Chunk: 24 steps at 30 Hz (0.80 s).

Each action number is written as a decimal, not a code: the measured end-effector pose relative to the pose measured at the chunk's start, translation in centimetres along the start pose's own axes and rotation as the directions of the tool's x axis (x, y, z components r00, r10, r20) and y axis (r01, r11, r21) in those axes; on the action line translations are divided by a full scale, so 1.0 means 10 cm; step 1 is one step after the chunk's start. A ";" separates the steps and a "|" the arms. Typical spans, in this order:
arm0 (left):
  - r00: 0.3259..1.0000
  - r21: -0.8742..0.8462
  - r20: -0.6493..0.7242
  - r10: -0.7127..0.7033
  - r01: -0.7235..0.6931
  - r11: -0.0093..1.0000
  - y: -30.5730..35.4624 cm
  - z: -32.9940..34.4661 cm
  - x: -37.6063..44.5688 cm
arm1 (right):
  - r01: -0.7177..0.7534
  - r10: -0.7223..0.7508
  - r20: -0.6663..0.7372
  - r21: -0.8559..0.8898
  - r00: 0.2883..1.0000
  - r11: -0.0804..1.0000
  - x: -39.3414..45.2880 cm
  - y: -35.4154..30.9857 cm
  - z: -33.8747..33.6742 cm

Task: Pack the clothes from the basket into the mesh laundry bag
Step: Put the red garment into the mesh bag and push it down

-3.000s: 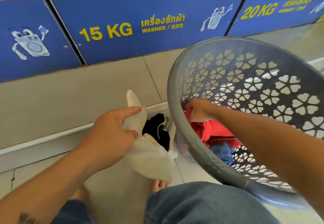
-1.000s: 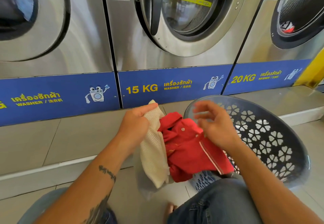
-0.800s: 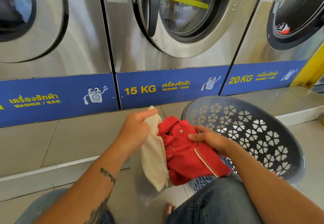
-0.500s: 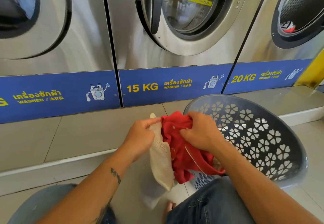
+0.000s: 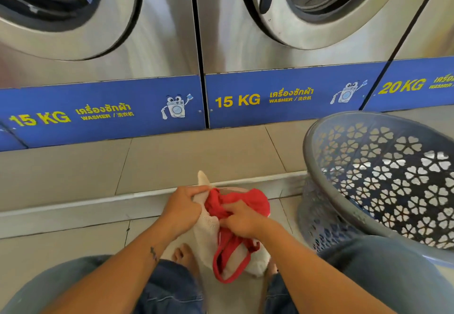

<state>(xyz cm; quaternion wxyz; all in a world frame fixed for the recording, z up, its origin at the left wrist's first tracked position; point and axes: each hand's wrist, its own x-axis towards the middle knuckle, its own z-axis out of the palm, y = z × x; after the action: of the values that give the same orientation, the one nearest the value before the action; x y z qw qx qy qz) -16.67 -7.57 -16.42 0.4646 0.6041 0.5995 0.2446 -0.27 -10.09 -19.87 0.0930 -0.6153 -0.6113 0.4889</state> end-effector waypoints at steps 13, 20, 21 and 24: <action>0.997 0.097 -0.011 -0.075 0.076 0.992 -0.10 -0.12 0.25 | -0.251 0.314 -0.417 0.202 0.853 0.947 0.32 0.25 -0.04; 0.999 0.152 -0.005 -0.044 0.045 0.987 -0.05 -0.02 0.34 | -0.432 0.426 0.085 0.077 0.901 0.898 0.30 0.22 0.17; 0.999 0.170 0.000 -0.038 0.037 0.985 -0.07 -0.02 0.33 | -0.411 0.409 0.058 0.010 0.911 0.912 0.30 0.22 0.27; 0.999 0.180 0.037 -0.039 0.032 0.983 -0.12 -0.02 0.32 | -0.275 0.275 -0.119 0.017 0.954 0.961 0.28 0.31 0.48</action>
<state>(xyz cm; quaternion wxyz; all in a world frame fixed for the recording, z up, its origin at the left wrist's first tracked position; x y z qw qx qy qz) -16.97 -4.68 -18.20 0.4245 0.6374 0.6204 0.1691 -2.25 -10.78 -25.83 0.0609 -0.7226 -0.5130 0.4592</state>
